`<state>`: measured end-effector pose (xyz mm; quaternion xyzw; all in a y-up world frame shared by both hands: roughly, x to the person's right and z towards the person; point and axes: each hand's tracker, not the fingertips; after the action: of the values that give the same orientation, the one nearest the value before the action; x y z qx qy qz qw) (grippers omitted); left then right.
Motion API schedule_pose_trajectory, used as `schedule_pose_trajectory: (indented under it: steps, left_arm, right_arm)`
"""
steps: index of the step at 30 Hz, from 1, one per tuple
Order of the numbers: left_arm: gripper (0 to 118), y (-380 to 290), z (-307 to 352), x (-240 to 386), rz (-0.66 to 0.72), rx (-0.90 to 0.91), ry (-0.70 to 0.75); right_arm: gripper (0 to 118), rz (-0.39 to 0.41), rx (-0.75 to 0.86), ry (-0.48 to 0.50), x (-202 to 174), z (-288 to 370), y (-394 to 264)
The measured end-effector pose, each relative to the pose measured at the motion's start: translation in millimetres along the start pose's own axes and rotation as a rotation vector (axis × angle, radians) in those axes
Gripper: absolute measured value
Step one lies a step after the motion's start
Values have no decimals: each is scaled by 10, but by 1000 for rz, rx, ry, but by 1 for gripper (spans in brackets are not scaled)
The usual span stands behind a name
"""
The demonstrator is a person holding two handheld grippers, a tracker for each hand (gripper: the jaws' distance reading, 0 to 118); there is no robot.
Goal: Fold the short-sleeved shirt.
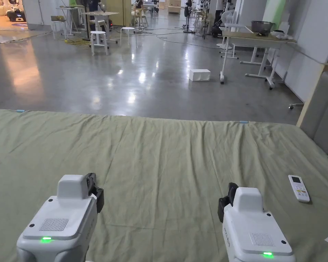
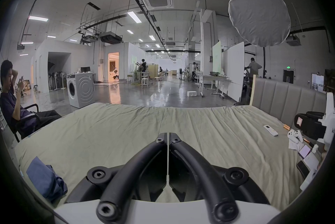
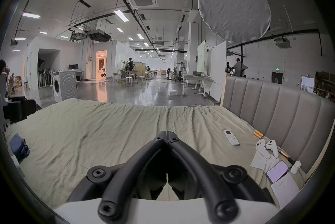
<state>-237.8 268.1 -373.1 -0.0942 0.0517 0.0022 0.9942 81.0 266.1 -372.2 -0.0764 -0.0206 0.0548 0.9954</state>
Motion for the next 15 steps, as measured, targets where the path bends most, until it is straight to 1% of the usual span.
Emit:
schedule_pose_trajectory:
  steps: [2,4,13,14,15]
  left_arm:
    - [1,0,10,-11,9,2,3]
    - [1,11,10,-41,13,5,0]
    - [1,25,1,-6,-3,4,-2]
    - [1,25,0,5,-8,3,-5]
    - [2,29,-3,2,-14,3,-2]
  right_arm:
    - [0,18,12,1,-7,3,8]
    - [0,2,2,-1,-4,1,-3]
    - [0,0,1,7,-19,-2,26]
    - [2,6,5,7,-22,0,31]
    - [16,12,9,3,-28,1,36]
